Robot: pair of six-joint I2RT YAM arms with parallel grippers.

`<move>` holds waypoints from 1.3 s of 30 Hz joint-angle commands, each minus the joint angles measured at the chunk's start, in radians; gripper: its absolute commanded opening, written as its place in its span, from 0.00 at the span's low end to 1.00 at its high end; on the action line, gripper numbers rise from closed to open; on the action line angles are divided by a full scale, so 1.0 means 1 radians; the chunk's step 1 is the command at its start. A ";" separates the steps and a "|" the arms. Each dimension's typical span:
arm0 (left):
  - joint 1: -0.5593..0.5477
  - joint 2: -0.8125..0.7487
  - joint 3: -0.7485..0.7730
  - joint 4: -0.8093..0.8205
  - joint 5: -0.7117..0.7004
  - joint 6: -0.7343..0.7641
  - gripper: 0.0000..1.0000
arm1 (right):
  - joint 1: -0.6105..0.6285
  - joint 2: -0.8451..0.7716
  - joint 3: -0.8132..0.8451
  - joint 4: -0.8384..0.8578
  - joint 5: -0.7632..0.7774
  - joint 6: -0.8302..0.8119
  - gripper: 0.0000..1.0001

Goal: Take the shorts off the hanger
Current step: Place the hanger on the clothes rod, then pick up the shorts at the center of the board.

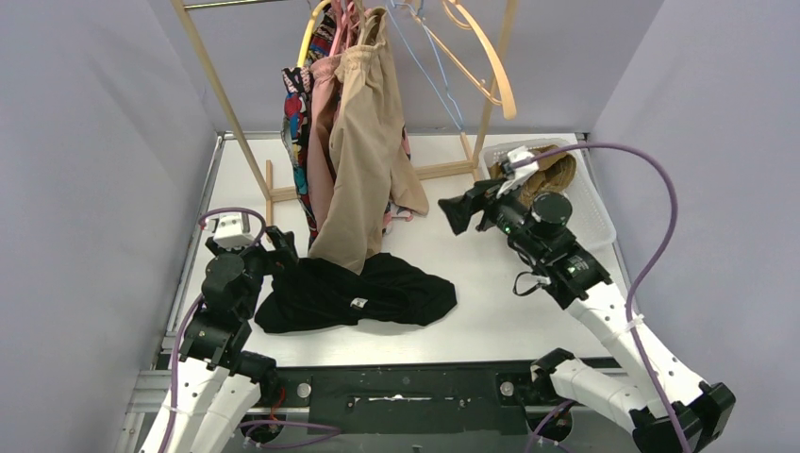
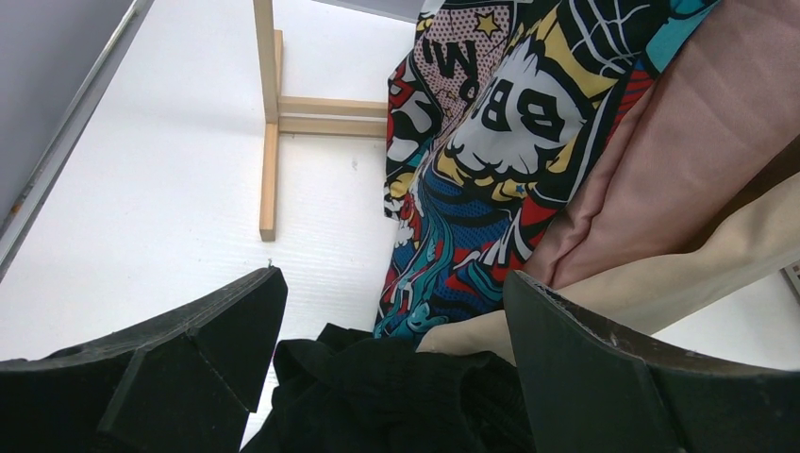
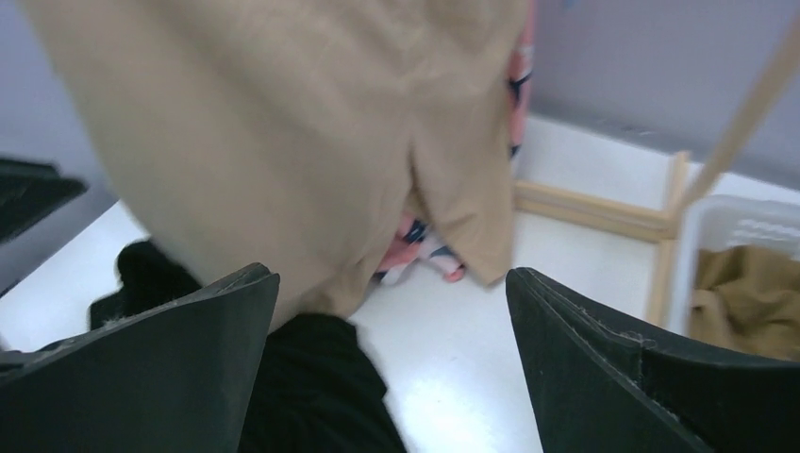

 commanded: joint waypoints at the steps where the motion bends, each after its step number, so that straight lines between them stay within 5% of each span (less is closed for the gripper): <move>1: 0.010 -0.009 0.015 0.056 -0.007 -0.011 0.86 | 0.059 -0.014 -0.143 0.260 -0.214 0.025 0.98; 6: 0.013 -0.015 0.013 0.050 -0.029 -0.016 0.86 | 0.234 0.065 -0.282 0.317 -0.256 -0.197 0.98; 18: 0.024 -0.015 0.011 0.051 -0.037 -0.022 0.86 | 0.502 0.351 -0.246 0.336 -0.405 -0.536 0.98; 39: 0.038 -0.016 0.005 0.057 -0.026 -0.023 0.86 | 0.638 0.690 -0.108 0.327 0.079 -0.708 0.98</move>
